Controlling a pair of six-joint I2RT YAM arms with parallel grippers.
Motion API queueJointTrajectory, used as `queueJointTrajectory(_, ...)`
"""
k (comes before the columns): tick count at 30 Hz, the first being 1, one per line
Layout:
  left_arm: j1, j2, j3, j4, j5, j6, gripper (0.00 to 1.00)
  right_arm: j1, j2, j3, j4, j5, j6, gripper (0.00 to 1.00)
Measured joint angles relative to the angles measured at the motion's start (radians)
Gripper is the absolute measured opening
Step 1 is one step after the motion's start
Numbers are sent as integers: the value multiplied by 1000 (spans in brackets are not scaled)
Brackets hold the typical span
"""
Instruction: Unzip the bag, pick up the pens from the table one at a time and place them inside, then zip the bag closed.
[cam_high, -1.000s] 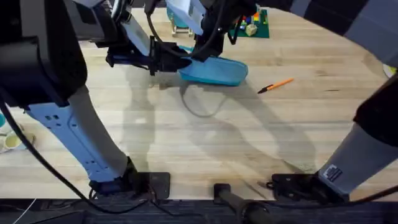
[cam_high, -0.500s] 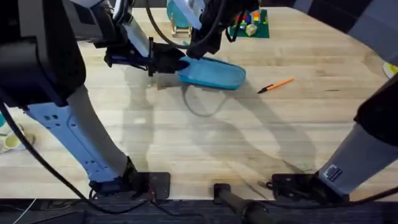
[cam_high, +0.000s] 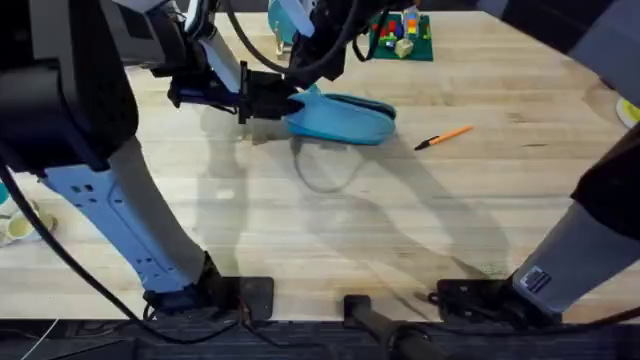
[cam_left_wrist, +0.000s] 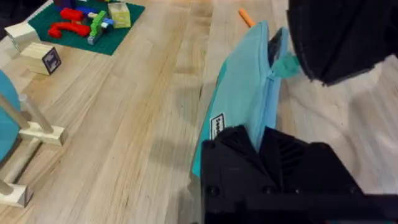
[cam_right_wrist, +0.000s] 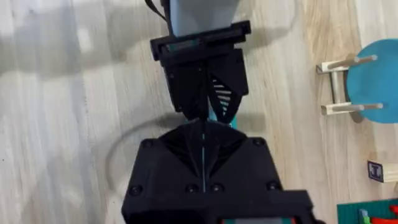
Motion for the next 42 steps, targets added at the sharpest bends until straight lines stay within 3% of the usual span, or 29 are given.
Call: queueJointTrajectory(42, 0, 0, 0, 0, -3, 0, 42, 18, 1, 3, 32, -55, 1, 30)
